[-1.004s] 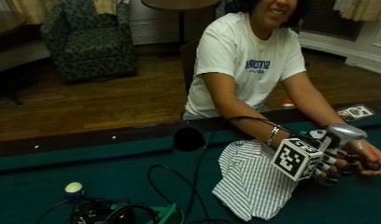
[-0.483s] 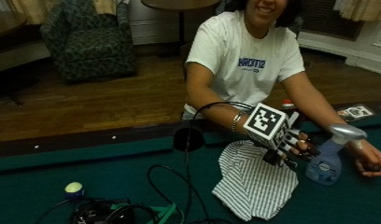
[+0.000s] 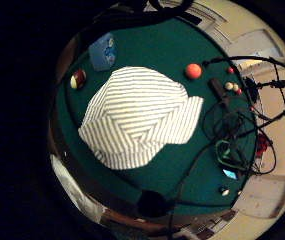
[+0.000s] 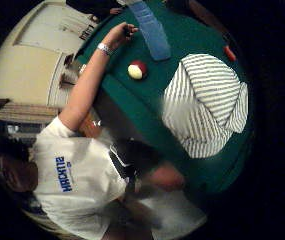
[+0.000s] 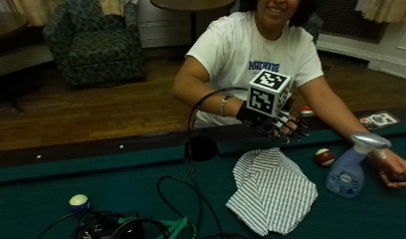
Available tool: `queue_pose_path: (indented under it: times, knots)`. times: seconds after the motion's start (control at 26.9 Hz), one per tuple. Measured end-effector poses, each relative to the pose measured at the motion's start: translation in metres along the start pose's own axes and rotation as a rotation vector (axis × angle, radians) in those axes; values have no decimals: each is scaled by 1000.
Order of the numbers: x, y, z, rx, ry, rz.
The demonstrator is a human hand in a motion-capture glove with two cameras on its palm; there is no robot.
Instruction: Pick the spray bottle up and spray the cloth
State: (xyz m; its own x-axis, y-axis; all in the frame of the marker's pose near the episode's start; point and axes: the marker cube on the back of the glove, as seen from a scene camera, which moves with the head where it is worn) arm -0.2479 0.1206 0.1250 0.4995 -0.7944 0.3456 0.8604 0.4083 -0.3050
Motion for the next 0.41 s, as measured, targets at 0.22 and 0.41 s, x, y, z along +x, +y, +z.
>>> queue_pose_path:
  times: [0.22, 0.41]
  knots:
    - [-10, 26, -18, -18, -1, -46]
    - [-14, 35, -23, -20, -22, -60]
